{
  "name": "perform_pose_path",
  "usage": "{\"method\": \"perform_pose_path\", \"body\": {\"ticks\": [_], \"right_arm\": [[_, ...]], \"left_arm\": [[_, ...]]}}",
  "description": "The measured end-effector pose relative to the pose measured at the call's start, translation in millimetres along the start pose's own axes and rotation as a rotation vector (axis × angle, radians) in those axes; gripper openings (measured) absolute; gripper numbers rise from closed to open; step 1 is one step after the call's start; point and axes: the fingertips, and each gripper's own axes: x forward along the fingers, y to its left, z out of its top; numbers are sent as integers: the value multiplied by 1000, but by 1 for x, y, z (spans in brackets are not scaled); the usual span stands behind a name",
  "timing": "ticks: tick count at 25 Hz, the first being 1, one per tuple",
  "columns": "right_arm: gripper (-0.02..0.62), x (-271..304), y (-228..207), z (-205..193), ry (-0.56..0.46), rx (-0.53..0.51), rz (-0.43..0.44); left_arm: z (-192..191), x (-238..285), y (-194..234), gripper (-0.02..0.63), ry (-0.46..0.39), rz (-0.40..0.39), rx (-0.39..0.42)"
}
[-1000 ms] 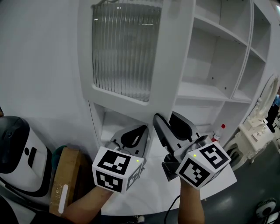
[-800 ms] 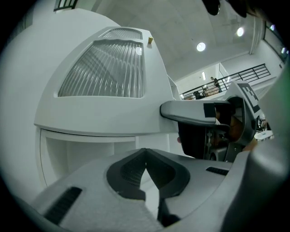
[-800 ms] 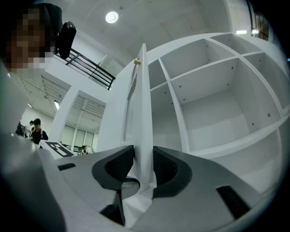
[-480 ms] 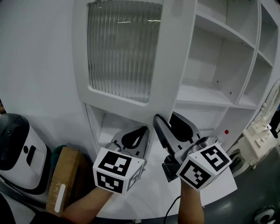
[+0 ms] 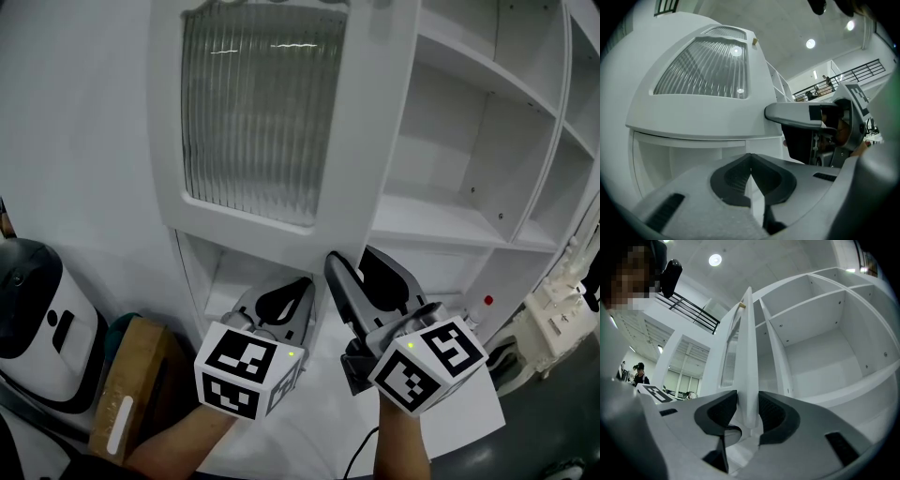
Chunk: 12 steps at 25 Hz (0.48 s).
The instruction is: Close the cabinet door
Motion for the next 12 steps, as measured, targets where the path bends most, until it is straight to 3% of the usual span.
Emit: {"method": "perform_pose_path", "body": {"ticks": [12], "right_arm": [[152,12,-19,-2,17,-9,20]], "left_arm": [[3,19,2,12,12,55,1]]}}
